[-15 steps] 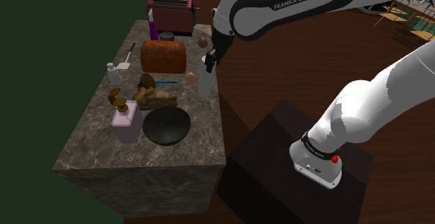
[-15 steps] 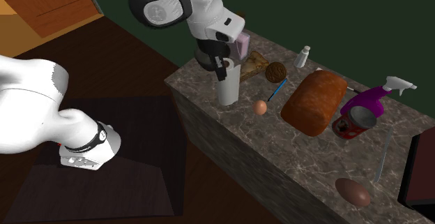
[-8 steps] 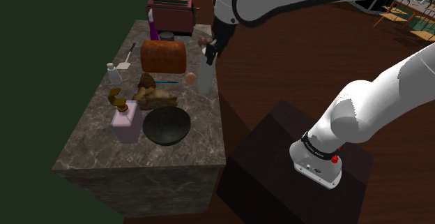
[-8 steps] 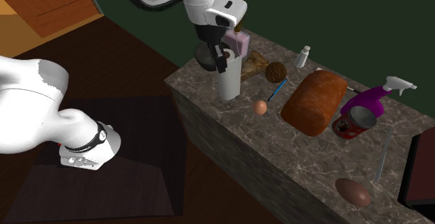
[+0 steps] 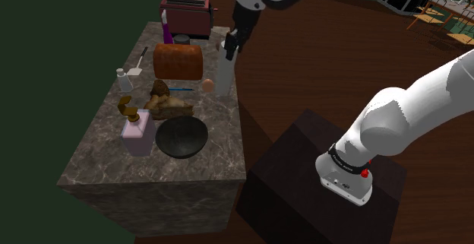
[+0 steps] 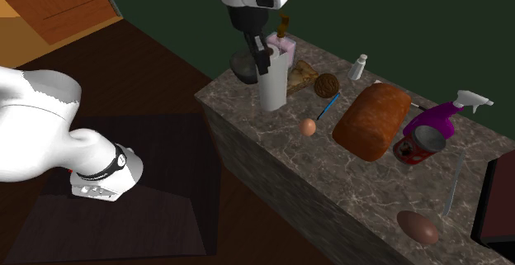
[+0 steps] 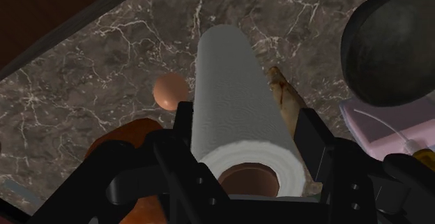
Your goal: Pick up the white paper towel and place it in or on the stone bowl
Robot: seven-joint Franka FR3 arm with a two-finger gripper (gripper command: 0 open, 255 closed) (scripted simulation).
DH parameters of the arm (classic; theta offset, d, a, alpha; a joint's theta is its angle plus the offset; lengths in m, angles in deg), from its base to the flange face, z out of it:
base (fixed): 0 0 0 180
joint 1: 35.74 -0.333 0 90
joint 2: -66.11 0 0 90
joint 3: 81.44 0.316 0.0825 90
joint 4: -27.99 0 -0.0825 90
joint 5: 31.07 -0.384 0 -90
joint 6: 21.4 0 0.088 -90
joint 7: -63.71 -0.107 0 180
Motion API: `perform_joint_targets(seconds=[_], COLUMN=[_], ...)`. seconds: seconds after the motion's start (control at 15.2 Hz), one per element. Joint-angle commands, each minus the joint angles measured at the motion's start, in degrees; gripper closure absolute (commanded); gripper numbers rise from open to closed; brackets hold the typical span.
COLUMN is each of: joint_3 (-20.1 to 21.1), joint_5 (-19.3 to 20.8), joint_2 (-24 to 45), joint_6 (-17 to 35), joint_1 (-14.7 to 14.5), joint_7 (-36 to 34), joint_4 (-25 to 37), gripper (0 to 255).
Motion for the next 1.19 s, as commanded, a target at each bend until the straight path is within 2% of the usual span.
perform_joint_targets(seconds=[0.0,0.53,1.12], joint_3=[0.0,-0.3,8.1], joint_5=[0.0,0.2,1.3], joint_2=[-0.3,-0.7,3.8], joint_6=[-1.7,-7.4,-12.9], joint_1=[0.0,0.1,-3.5], joint_7=[-0.1,-0.3,-13.1], joint_4=[1.4,6.7,17.3], gripper=[255,255,255])
